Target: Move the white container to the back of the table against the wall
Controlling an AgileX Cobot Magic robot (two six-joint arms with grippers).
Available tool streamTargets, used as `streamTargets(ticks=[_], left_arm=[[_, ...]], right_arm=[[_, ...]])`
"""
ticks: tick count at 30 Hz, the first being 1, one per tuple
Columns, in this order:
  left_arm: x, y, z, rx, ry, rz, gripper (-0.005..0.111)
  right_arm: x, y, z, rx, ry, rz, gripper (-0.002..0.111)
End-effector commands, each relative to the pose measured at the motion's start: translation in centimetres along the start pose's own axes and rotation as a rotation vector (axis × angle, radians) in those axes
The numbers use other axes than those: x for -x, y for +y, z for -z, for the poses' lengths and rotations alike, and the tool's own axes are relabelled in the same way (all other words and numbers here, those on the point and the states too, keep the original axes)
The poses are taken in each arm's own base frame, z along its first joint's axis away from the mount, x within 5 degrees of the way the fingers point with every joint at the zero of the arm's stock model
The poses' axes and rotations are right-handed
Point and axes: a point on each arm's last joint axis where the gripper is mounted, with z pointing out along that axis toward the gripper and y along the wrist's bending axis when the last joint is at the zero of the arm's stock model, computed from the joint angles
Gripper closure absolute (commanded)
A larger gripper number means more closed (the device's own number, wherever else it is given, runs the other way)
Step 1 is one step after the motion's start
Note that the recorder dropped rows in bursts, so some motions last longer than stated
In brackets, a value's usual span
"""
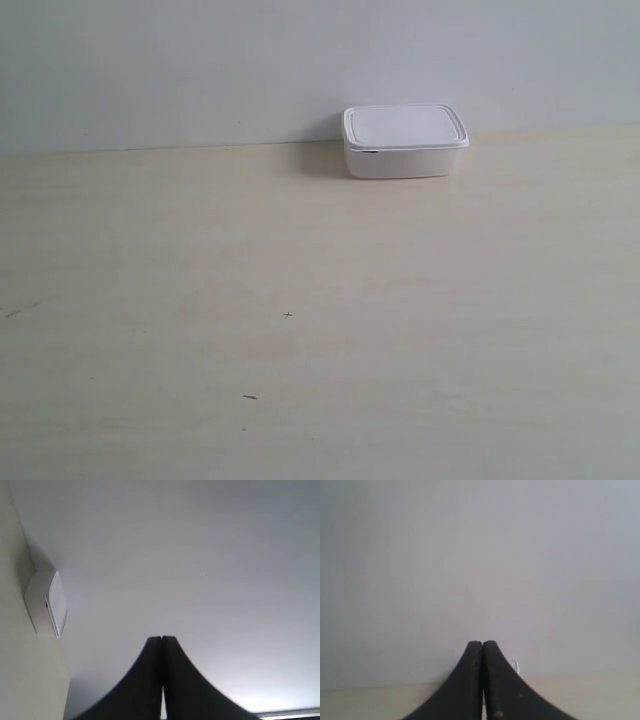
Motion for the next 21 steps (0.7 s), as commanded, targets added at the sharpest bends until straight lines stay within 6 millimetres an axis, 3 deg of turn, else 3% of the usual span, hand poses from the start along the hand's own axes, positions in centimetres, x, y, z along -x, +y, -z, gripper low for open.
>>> streamTargets(ticks=[1,3,7,10,21], left_arm=[[-0.1,0.3,0.0,-0.011,0.019,0.202,0.107],[-0.1,0.3,0.0,-0.011,0.019,0.202,0.107],[0.0,2.3,0.1,0.029,0.013,0.202,0.107],[0.0,3.8,0.0,0.072,0.006,0.193,0.107],[0.0,3.5,0.0,0.037,0.013,0.107,0.107]], right_arm=[[-3.2,-0.5,-0.5,-0.02,0.086,0.008,0.108],[-5.4,-0.9,-0.8,-0.032,0.137,0.022,0.108],[-7.2,-1.2,-0.9,-0.042,0.18,0.064,0.108],[-7.4,-1.3,-0.9,-0.043,0.162,0.066,0.108],[-7.4,-1.3,-0.9,-0.042,0.165,0.062,0.108]])
